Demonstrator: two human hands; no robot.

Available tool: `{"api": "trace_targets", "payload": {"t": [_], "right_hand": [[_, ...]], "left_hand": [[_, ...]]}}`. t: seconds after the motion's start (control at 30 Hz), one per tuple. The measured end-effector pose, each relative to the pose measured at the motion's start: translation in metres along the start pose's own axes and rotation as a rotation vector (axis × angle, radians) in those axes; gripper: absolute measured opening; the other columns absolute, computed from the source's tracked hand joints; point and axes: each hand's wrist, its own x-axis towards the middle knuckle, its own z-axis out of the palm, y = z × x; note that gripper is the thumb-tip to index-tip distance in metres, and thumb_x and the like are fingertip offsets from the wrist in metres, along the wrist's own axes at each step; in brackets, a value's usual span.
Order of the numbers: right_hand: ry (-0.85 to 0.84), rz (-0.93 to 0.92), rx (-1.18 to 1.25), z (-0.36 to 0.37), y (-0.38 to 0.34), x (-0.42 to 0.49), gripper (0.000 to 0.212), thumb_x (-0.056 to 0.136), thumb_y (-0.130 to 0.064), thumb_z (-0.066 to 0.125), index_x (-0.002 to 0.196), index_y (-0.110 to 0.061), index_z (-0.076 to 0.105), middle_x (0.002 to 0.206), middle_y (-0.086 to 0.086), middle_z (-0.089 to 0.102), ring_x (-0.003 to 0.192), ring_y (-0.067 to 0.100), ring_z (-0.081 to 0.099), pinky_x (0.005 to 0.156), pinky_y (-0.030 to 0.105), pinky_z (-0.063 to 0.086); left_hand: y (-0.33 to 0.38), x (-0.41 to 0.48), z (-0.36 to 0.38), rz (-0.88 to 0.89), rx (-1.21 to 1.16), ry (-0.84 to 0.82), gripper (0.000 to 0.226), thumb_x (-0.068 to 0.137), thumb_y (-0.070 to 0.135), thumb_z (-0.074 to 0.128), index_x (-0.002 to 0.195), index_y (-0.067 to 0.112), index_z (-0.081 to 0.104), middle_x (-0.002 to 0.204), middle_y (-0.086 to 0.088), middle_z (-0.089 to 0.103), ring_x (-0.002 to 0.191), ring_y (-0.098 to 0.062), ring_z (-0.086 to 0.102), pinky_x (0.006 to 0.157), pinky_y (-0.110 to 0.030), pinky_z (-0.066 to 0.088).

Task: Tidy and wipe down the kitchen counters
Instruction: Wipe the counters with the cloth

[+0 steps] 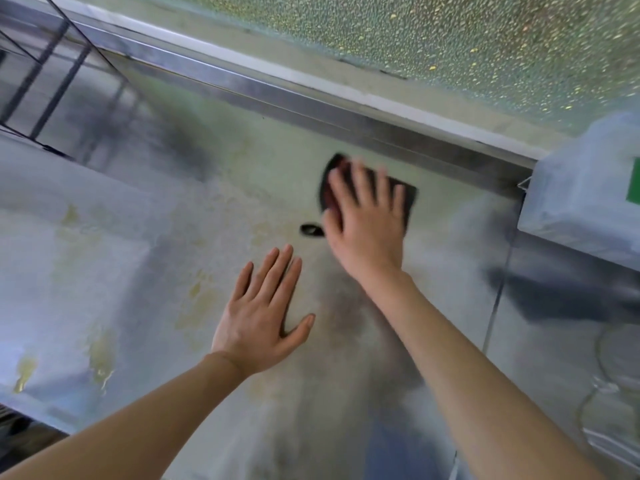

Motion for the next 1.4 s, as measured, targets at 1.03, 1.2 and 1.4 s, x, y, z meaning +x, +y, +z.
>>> {"api": "trace_targets", "payload": {"t": [1.03,1.2,1.4], "right_hand": [[-0.176,-0.366,-0.092,0.010,-0.058,-0.123,0.056,0.088,-0.049,0.035,0.142,-0.035,0.034,0.152,-0.002,0.030,0.140,0.030,0.026,0.110,0.052,0.021],[0.011,0.406,-0.056,0.007,-0.038,-0.148,0.054,0.092,-0.047,0.029,0.144,-0.032,0.031,0.155,0.000,0.023,0.142,0.031,0.019,0.114,0.053,0.016],[-0.063,0.171,-0.066,0.025,-0.118,-0.197,0.056,0.091,-0.047,0.029,0.145,-0.033,0.027,0.156,-0.001,0.021,0.143,0.031,0.017,0.113,0.050,0.013]], "left_hand": [[-0.085,-0.121,-0.009,0.026,-0.055,-0.033,0.057,0.092,0.047,0.031,0.140,0.017,0.038,0.150,-0.001,0.031,0.140,-0.016,0.021,0.115,-0.034,0.005],[-0.102,-0.131,0.003,0.107,-0.011,-0.009,0.058,0.092,0.045,0.031,0.143,0.017,0.033,0.151,-0.002,0.027,0.140,-0.015,0.015,0.114,-0.037,0.007],[-0.103,-0.131,0.006,0.135,-0.008,0.016,0.057,0.093,0.040,0.033,0.144,0.016,0.028,0.152,-0.003,0.025,0.141,-0.017,0.015,0.113,-0.037,0.003]]}}
